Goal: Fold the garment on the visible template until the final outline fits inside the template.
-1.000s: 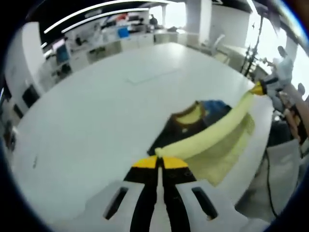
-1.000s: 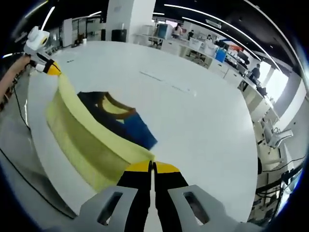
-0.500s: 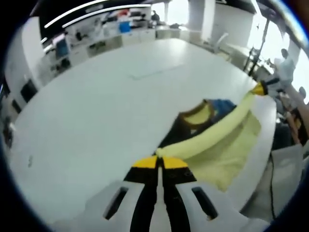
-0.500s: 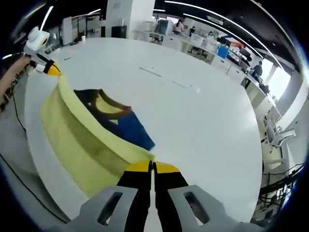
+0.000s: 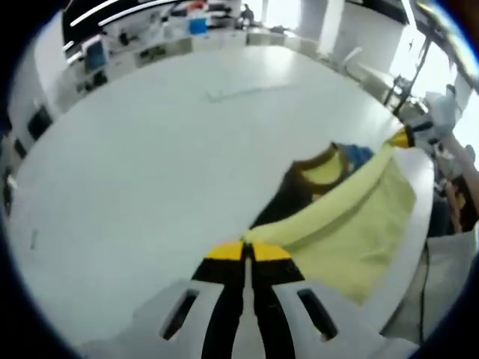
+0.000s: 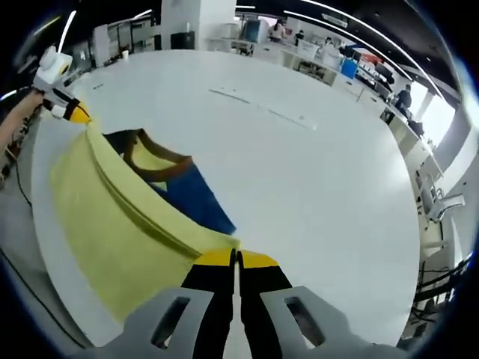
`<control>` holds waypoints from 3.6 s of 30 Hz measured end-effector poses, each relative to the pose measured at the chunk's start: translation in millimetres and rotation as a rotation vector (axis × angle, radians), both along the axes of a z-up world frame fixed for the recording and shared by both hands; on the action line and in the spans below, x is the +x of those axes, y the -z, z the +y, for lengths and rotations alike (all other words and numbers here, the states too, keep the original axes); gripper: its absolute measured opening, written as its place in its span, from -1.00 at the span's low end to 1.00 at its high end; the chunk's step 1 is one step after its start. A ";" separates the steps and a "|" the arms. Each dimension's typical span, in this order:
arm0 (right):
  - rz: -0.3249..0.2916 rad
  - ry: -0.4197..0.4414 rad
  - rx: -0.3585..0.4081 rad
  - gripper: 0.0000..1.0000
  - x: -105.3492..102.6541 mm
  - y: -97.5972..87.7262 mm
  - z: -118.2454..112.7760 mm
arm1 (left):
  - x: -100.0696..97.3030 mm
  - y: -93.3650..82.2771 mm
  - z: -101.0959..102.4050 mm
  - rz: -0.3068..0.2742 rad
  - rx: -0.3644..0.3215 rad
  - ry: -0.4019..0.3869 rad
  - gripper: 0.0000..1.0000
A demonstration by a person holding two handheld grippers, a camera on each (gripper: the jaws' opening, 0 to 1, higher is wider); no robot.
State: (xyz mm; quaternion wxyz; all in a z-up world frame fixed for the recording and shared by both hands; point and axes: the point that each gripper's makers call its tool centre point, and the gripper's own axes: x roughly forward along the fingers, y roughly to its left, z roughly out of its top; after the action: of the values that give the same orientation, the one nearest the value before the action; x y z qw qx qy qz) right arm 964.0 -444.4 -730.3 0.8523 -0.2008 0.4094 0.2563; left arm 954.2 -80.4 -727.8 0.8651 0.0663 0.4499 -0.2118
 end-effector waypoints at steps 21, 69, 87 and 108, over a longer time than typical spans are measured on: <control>0.010 -0.006 0.012 -0.95 11.8 15.7 3.1 | 5.0 7.5 -2.7 0.005 -0.001 -0.009 -1.00; -0.305 -0.917 -0.552 -0.46 -15.2 7.4 11.4 | -24.9 -8.5 -13.9 -0.410 0.654 0.879 -0.68; -0.321 -1.016 -0.590 -0.72 -13.0 19.6 19.8 | -11.4 10.1 -15.8 -0.463 0.732 1.027 -0.91; -0.270 -0.890 -0.473 -0.97 1.3 16.1 16.8 | -4.8 4.7 -28.8 -0.382 0.564 0.944 -1.00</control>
State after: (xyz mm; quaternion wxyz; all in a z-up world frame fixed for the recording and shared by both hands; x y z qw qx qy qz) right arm 965.3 -427.6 -746.4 0.6374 -0.5738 0.2174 0.4660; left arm 949.4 -109.2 -732.5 0.6917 0.5245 0.2465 -0.4310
